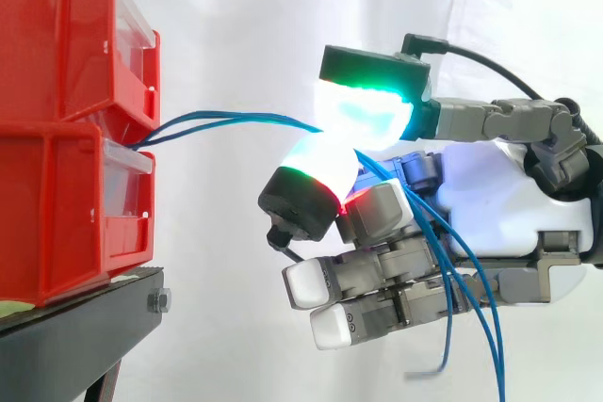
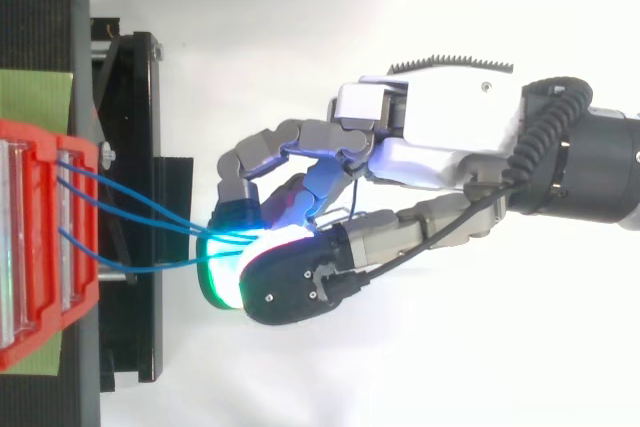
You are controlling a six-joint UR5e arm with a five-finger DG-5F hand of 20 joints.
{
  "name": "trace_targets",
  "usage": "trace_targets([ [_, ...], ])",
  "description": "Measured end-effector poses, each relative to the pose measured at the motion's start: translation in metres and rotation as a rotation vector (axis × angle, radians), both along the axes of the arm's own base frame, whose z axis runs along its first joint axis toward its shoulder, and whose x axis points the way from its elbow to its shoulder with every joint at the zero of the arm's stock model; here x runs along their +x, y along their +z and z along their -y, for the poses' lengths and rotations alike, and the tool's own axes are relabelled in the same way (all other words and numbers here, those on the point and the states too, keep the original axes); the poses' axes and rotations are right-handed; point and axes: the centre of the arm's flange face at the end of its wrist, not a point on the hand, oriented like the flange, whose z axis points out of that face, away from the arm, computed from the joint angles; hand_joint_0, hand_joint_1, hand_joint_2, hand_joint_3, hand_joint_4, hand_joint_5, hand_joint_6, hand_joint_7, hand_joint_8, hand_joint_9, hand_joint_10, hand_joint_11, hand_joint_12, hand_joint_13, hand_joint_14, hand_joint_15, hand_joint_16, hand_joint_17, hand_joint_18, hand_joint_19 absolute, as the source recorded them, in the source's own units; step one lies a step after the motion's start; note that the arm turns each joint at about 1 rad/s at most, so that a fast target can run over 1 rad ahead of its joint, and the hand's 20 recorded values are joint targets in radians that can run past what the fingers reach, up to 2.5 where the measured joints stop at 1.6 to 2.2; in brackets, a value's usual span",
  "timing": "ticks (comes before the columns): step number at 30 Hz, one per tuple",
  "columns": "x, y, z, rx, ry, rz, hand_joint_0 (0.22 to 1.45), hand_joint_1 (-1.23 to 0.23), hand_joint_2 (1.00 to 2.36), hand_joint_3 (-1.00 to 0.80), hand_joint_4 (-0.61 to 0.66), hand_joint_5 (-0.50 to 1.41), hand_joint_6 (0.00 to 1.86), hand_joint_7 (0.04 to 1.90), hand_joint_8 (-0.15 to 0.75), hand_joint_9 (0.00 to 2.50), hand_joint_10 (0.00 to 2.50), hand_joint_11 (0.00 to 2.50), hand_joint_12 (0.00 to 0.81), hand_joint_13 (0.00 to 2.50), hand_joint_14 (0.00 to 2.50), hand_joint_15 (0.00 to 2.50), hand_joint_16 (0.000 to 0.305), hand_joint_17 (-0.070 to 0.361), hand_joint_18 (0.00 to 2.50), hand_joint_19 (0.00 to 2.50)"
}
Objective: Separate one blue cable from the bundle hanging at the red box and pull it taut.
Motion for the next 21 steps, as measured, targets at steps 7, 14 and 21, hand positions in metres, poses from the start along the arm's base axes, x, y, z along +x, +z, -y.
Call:
trace_targets([
  [7,0.0,0.0,0.0,0.0,0.0,0.0,0.72,-0.81,1.0,-0.5,0.13,-0.19,0.94,1.35,0.333,0.85,0.02,1.03,0.367,0.66,0.02,0.51,0.042,0.095,0.52,0.4],
  [14,-0.003,-0.003,0.006,-0.015,-0.01,-0.027,0.54,-0.56,1.0,-0.5,0.19,-0.16,0.91,1.32,0.353,0.92,0.02,1.03,0.376,0.67,0.02,0.53,0.044,0.099,0.52,0.45],
  [21,-0.008,-0.007,0.015,-0.047,-0.041,-0.076,0.58,-0.63,1.02,-0.2,0.22,-0.15,0.91,1.42,0.355,0.95,0.02,1.07,0.374,0.7,0.02,0.57,0.043,0.096,0.53,0.48],
])
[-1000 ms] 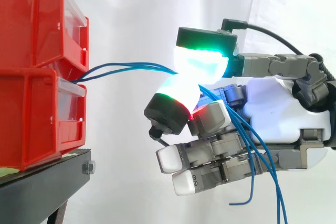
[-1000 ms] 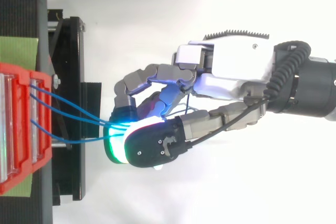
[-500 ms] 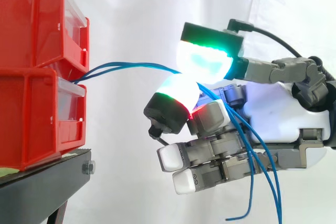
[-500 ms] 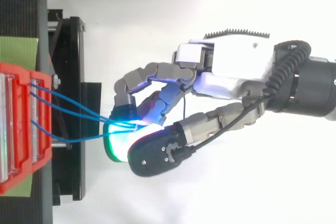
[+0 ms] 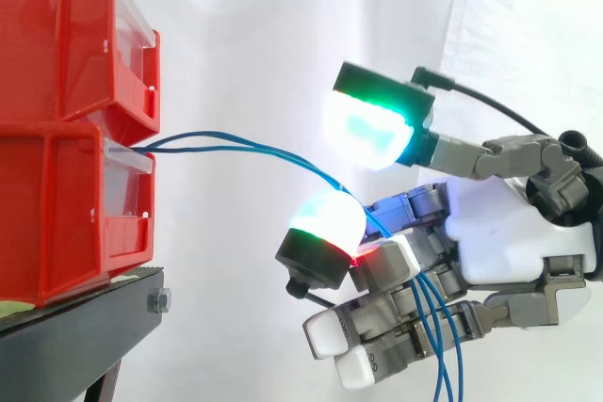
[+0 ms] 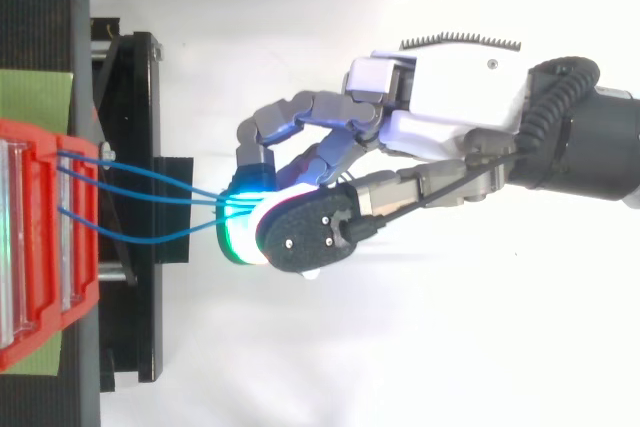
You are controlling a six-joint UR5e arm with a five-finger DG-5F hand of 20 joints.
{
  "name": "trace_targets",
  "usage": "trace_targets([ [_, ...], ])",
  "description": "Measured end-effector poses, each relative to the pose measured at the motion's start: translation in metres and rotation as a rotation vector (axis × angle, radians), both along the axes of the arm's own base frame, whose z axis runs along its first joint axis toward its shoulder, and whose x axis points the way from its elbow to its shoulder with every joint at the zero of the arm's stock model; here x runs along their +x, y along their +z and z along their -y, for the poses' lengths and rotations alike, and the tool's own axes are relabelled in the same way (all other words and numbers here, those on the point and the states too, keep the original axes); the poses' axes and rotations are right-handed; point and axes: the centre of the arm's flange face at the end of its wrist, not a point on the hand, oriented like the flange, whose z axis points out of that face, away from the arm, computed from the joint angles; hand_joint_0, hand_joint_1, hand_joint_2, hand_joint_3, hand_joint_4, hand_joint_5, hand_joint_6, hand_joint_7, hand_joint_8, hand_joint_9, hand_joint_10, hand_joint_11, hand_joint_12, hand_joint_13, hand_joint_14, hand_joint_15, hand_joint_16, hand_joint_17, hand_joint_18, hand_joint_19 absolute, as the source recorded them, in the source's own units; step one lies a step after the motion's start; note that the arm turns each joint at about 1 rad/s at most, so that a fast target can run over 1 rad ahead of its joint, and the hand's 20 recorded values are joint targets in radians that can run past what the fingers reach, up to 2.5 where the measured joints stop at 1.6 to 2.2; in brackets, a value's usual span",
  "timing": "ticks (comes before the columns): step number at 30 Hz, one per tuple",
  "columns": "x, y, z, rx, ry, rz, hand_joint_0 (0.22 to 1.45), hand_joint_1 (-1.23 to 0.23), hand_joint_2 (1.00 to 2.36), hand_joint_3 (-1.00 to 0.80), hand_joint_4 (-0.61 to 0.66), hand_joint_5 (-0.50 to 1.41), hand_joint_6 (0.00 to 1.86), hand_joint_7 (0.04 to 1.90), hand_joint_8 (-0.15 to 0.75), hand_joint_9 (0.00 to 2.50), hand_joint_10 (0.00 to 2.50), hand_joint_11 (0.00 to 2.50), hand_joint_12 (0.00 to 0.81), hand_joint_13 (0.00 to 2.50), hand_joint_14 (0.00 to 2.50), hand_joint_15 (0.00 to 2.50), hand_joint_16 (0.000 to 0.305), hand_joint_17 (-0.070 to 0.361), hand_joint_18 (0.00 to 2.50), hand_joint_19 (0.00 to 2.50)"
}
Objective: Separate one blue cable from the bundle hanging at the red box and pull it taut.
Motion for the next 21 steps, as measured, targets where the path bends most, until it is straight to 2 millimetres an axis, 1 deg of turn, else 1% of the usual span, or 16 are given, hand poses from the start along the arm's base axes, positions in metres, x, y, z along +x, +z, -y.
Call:
trace_targets([
  [1,0.0,0.0,0.001,-0.002,-0.003,-0.002,0.58,-0.67,1.02,-0.15,0.24,-0.15,0.91,1.44,0.355,0.95,0.02,1.07,0.375,0.71,0.02,0.58,0.043,0.097,0.54,0.48],
  [2,0.0,0.0,0.001,-0.004,-0.006,-0.003,0.59,-0.7,1.02,-0.1,0.23,-0.15,0.92,1.43,0.355,0.95,0.02,1.07,0.375,0.72,0.02,0.59,0.043,0.097,0.55,0.48],
  [3,-0.001,0.0,0.002,-0.006,-0.009,-0.004,0.6,-0.72,1.02,-0.07,0.21,-0.16,0.92,1.48,0.356,0.95,0.02,1.07,0.376,0.72,0.02,0.6,0.044,0.098,0.56,0.48],
  [5,-0.001,0.0,0.004,-0.012,-0.017,-0.005,0.61,-0.75,1.02,-0.02,0.17,-0.16,0.93,1.49,0.36,0.96,0.02,1.08,0.381,0.73,0.02,0.59,0.045,0.101,0.58,0.47],
  [8,-0.001,0.001,0.006,-0.022,-0.031,-0.004,0.63,-0.77,1.02,-0.02,0.11,-0.16,0.94,1.44,0.36,0.95,0.02,1.08,0.382,0.74,0.02,0.6,0.045,0.101,0.58,0.48],
  [10,0.0,0.003,0.008,-0.029,-0.037,0.0,0.63,-0.77,1.02,-0.1,0.14,-0.17,0.94,1.37,0.349,0.93,0.02,1.08,0.381,0.73,0.02,0.6,0.044,0.1,0.57,0.48],
  [11,0.001,0.005,0.008,-0.035,-0.04,0.001,0.63,-0.76,1.02,-0.23,0.19,-0.17,0.94,1.35,0.345,0.93,0.02,1.09,0.377,0.72,0.02,0.6,0.044,0.1,0.57,0.5],
  [13,0.002,0.006,0.01,-0.042,-0.043,0.003,0.58,-0.68,1.01,-0.44,0.21,-0.16,0.93,1.32,0.353,0.94,0.02,1.08,0.379,0.72,0.02,0.6,0.045,0.101,0.56,0.5],
  [14,0.002,0.007,0.01,-0.046,-0.044,0.004,0.56,-0.63,1.0,-0.48,0.21,-0.16,0.93,1.32,0.356,0.95,0.02,1.08,0.382,0.72,0.02,0.6,0.046,0.103,0.56,0.5],
  [17,0.003,0.01,0.014,-0.054,-0.049,0.004,0.56,-0.46,1.0,-0.5,0.21,-0.16,0.92,1.31,0.361,0.99,0.02,1.1,0.383,0.71,0.02,0.6,0.046,0.103,0.55,0.51],
  [18,0.003,0.011,0.014,-0.055,-0.05,0.003,0.57,-0.44,1.0,-0.49,0.21,-0.16,0.91,1.33,0.359,1.0,0.02,1.09,0.38,0.72,0.02,0.6,0.045,0.102,0.54,0.51],
  [20,0.002,0.012,0.016,-0.058,-0.052,0.001,0.59,-0.44,1.01,-0.43,0.2,-0.15,0.91,1.36,0.357,1.01,0.02,1.1,0.38,0.72,0.02,0.61,0.045,0.1,0.54,0.53],
  [21,0.002,0.014,0.016,-0.06,-0.054,0.0,0.59,-0.47,1.01,-0.35,0.2,-0.15,0.91,1.38,0.357,1.02,0.02,1.09,0.379,0.73,0.02,0.6,0.044,0.1,0.55,0.52],
])
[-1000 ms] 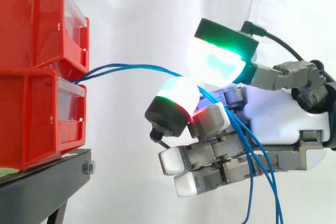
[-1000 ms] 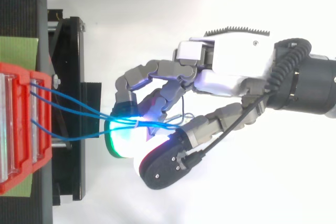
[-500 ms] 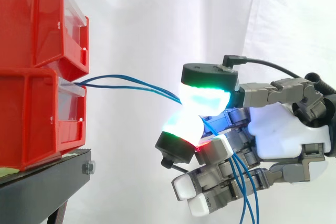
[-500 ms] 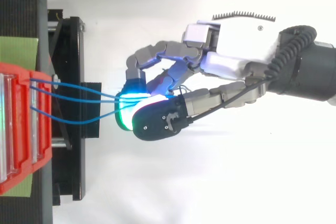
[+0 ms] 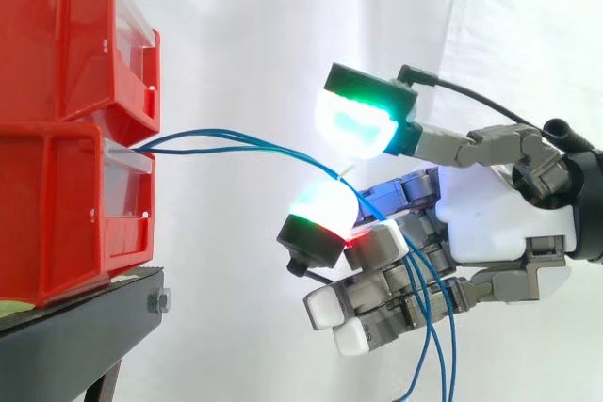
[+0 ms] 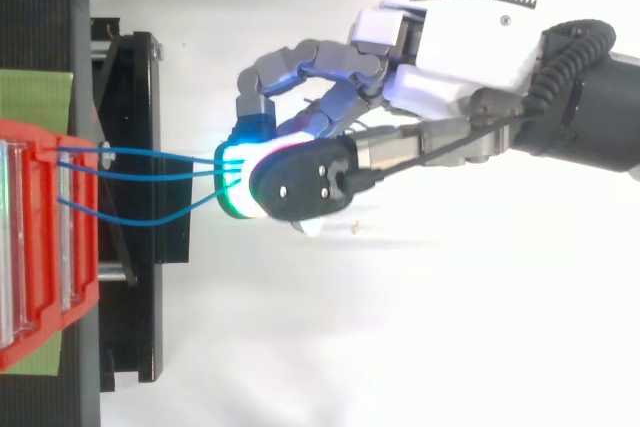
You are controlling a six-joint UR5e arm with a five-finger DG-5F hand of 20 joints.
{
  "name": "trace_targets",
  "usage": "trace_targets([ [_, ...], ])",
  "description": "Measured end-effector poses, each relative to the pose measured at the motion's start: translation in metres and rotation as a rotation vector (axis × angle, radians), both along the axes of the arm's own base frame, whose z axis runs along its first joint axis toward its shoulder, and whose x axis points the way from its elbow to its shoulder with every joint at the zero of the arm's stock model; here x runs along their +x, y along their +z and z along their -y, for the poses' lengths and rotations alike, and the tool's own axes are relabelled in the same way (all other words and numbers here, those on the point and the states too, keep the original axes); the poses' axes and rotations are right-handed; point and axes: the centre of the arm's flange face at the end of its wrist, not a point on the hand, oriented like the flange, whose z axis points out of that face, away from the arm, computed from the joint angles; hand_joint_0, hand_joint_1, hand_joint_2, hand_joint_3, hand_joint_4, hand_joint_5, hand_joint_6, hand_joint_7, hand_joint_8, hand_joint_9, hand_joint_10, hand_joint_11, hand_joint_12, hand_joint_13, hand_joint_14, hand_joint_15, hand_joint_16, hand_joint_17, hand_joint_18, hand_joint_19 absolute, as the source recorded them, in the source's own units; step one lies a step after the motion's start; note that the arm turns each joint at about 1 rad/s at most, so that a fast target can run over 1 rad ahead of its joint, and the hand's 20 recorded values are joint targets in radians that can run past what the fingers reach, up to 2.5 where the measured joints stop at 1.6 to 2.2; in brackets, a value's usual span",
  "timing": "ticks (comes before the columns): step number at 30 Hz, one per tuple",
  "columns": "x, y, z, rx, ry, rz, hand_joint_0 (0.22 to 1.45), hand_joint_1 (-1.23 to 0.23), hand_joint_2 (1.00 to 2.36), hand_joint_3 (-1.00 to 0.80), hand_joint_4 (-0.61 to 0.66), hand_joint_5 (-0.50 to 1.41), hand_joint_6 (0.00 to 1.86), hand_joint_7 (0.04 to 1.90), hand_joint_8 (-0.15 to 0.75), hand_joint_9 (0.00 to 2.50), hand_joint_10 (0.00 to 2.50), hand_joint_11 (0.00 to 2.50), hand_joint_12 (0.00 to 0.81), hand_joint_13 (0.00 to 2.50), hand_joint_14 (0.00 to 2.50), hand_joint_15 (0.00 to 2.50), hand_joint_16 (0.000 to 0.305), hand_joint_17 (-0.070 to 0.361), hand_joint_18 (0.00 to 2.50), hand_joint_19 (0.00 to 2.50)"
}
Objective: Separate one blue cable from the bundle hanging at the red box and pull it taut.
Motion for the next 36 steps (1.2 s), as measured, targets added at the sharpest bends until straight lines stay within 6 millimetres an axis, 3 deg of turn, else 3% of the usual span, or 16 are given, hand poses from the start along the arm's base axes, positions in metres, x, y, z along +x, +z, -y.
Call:
trace_targets([
  [5,-0.005,0.014,0.0,-0.017,-0.018,-0.009,0.59,-0.72,1.02,-0.07,0.23,-0.15,0.92,1.44,0.376,1.03,0.02,1.11,0.39,0.76,0.02,0.63,0.047,0.105,0.61,0.52],
  [13,-0.012,0.031,0.0,-0.035,-0.054,-0.018,0.63,-0.79,1.02,0.01,0.11,-0.15,0.93,1.48,0.364,1.03,0.02,1.12,0.391,0.78,0.02,0.65,0.048,0.107,0.63,0.53],
  [17,-0.011,0.035,-0.003,-0.036,-0.062,-0.014,0.66,-0.82,1.03,-0.05,0.09,-0.17,0.94,1.47,0.341,0.98,0.02,1.12,0.378,0.75,0.02,0.66,0.046,0.102,0.61,0.54],
  [22,-0.011,0.037,-0.006,-0.039,-0.066,-0.019,0.71,-0.86,1.01,-0.35,0.14,-0.17,0.94,1.42,0.334,0.97,0.02,1.11,0.374,0.73,0.02,0.64,0.045,0.101,0.6,0.52],
  [25,-0.011,0.037,-0.01,-0.04,-0.067,-0.021,0.71,-0.84,1.0,-0.5,0.17,-0.17,0.94,1.43,0.333,0.97,0.02,1.1,0.371,0.74,0.02,0.64,0.044,0.1,0.6,0.52],
  [28,-0.011,0.037,-0.012,-0.039,-0.065,-0.021,0.65,-0.79,1.0,-0.5,0.19,-0.16,0.93,1.38,0.335,1.0,0.02,1.12,0.368,0.74,0.02,0.64,0.044,0.1,0.61,0.53],
  [32,-0.011,0.037,-0.015,-0.038,-0.062,-0.022,0.55,-0.61,1.0,-0.5,0.2,-0.15,0.92,1.35,0.347,1.02,0.02,1.11,0.383,0.75,0.02,0.64,0.046,0.104,0.61,0.54],
  [36,-0.011,0.037,-0.018,-0.037,-0.058,-0.025,0.55,-0.44,1.0,-0.5,0.2,-0.14,0.91,1.35,0.351,1.04,0.02,1.11,0.382,0.75,0.02,0.64,0.047,0.106,0.6,0.56],
])
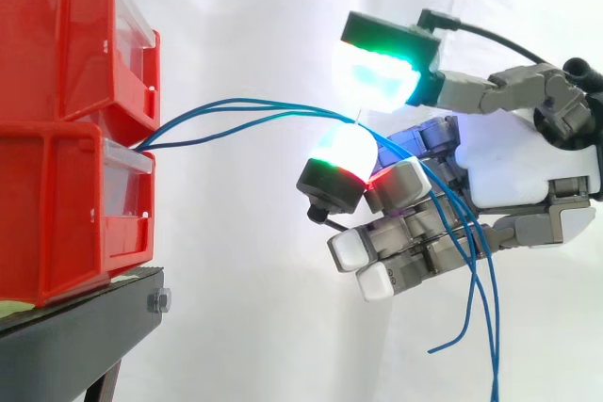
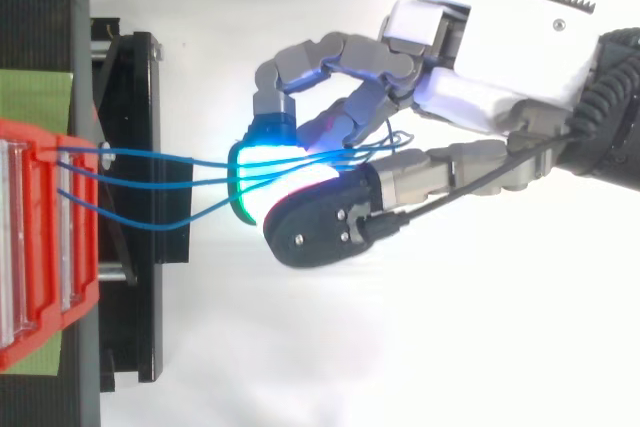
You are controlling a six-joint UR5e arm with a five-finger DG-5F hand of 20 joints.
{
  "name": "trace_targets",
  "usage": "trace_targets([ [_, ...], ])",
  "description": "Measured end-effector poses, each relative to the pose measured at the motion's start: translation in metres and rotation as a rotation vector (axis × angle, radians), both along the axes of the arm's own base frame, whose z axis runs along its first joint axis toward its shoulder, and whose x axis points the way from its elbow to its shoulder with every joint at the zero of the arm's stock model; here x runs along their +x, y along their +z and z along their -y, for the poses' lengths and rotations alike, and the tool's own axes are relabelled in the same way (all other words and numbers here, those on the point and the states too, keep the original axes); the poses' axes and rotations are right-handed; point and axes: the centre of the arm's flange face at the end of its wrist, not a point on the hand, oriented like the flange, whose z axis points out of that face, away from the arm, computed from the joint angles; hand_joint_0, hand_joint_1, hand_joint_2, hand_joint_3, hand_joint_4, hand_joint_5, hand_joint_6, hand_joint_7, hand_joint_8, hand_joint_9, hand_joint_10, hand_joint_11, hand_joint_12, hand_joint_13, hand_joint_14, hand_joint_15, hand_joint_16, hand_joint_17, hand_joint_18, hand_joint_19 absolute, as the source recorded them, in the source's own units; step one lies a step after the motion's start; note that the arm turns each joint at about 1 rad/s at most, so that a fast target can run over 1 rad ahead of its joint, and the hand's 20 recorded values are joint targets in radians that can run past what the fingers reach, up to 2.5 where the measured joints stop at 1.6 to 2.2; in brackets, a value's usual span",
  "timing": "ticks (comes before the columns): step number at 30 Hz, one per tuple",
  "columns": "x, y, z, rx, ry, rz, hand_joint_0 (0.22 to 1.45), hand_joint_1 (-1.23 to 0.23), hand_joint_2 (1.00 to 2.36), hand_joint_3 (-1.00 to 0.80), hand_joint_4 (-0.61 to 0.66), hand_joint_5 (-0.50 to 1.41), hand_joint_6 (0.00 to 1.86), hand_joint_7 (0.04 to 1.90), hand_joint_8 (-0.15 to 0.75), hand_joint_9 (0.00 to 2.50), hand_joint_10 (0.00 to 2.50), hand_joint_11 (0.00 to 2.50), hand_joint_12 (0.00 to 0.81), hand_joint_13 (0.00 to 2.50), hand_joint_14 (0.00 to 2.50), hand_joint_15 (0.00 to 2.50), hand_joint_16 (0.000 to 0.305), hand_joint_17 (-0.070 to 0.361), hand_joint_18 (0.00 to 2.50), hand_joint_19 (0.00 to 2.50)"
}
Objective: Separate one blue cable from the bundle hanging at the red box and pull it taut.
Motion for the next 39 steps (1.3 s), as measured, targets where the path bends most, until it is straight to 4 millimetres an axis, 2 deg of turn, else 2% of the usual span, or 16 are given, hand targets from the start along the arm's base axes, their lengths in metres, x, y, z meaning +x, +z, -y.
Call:
trace_targets([
  [2,0.0,0.0,-0.002,0.0,0.002,-0.001,0.59,-0.43,1.0,-0.5,0.19,-0.14,0.91,1.36,0.352,1.05,0.02,1.1,0.376,0.74,0.02,0.65,0.046,0.103,0.58,0.57],
  [9,0.0,0.0,-0.006,0.0,-0.004,0.0,0.59,-0.75,1.02,-0.08,0.22,-0.14,0.91,1.46,0.36,1.05,0.02,1.12,0.386,0.76,0.02,0.65,0.047,0.106,0.61,0.56],
  [12,0.001,0.0,-0.007,-0.001,-0.01,0.005,0.62,-0.78,1.02,-0.03,0.18,-0.15,0.92,1.48,0.358,1.05,0.02,1.13,0.388,0.77,0.02,0.66,0.047,0.107,0.62,0.55],
  [14,0.001,0.0,-0.008,-0.002,-0.015,0.011,0.63,-0.79,1.02,-0.05,0.14,-0.16,0.93,1.42,0.354,1.04,0.02,1.13,0.382,0.76,0.02,0.65,0.047,0.106,0.62,0.55],
  [16,0.002,0.001,-0.009,-0.003,-0.019,0.016,0.65,-0.79,1.02,-0.15,0.15,-0.16,0.94,1.37,0.349,1.03,0.02,1.14,0.382,0.76,0.02,0.65,0.047,0.105,0.62,0.55],
  [23,0.004,0.0,-0.016,-0.051,-0.033,0.025,0.65,-0.78,1.01,-0.34,0.18,-0.16,0.93,1.36,0.347,1.03,0.02,1.12,0.381,0.77,0.02,0.65,0.046,0.104,0.63,0.55],
  [28,0.008,-0.002,-0.022,-0.091,-0.031,0.036,0.6,-0.62,1.0,-0.5,0.2,-0.15,0.92,1.34,0.348,1.04,0.02,1.12,0.379,0.76,0.02,0.65,0.046,0.104,0.62,0.56],
  [33,0.008,-0.002,-0.03,-0.111,-0.034,0.039,0.58,-0.41,1.0,-0.5,0.19,-0.14,0.91,1.37,0.353,1.07,0.02,1.13,0.38,0.76,0.02,0.65,0.046,0.104,0.61,0.58],
  [35,0.008,-0.002,-0.032,-0.114,-0.036,0.037,0.6,-0.45,1.0,-0.48,0.18,-0.14,0.9,1.38,0.351,1.08,0.02,1.13,0.377,0.76,0.02,0.65,0.046,0.103,0.61,0.58],
  [39,0.008,-0.003,-0.037,-0.116,-0.037,0.036,0.58,-0.63,1.02,-0.23,0.21,-0.13,0.9,1.46,0.356,1.08,0.02,1.13,0.376,0.77,0.02,0.65,0.046,0.103,0.62,0.58],
])
